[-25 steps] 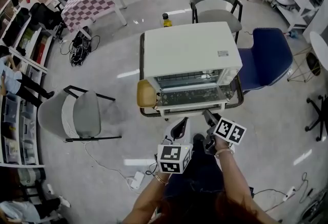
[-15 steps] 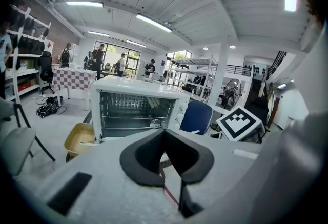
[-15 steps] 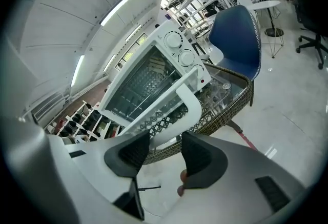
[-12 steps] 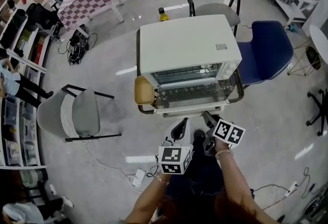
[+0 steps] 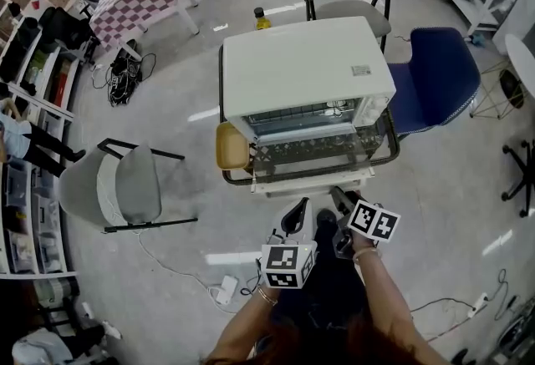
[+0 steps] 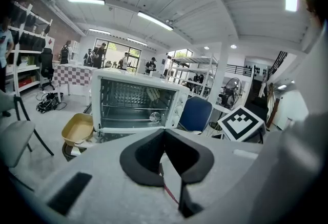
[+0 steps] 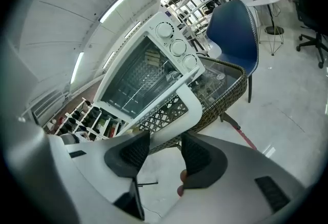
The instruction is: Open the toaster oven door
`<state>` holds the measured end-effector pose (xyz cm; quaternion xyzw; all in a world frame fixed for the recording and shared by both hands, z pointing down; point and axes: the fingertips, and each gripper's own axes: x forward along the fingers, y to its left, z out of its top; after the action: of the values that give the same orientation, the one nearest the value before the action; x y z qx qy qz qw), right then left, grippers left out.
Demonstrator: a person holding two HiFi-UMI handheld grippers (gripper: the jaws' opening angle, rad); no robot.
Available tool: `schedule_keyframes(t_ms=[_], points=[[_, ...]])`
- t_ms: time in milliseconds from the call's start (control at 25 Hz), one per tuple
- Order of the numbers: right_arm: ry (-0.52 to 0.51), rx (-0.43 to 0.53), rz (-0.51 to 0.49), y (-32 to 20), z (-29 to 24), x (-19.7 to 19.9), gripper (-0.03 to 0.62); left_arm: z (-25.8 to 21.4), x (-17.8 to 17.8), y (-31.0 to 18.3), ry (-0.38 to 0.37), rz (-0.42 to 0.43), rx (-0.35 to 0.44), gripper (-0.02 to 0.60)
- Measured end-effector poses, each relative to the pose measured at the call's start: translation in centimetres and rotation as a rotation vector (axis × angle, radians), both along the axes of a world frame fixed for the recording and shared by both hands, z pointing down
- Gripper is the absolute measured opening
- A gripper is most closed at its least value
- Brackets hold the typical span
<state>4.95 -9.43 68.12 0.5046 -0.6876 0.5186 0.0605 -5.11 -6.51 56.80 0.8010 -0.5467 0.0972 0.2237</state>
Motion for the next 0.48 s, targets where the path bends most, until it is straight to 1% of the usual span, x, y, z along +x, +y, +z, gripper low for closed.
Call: schedule_keyframes(t_ms=[240,480], points=[[0.004,-0.011,-0.005,0.5,1.4,0.2,0.186,1.8,-0.1,0.5,0.003,-0.011,-0.015,0.015],[0.008,-0.022,-0.009,0.9,3.0,0.2,0.186,2.9,-0.7,0.2,-0.002,-0.023,-0.010,0.015]])
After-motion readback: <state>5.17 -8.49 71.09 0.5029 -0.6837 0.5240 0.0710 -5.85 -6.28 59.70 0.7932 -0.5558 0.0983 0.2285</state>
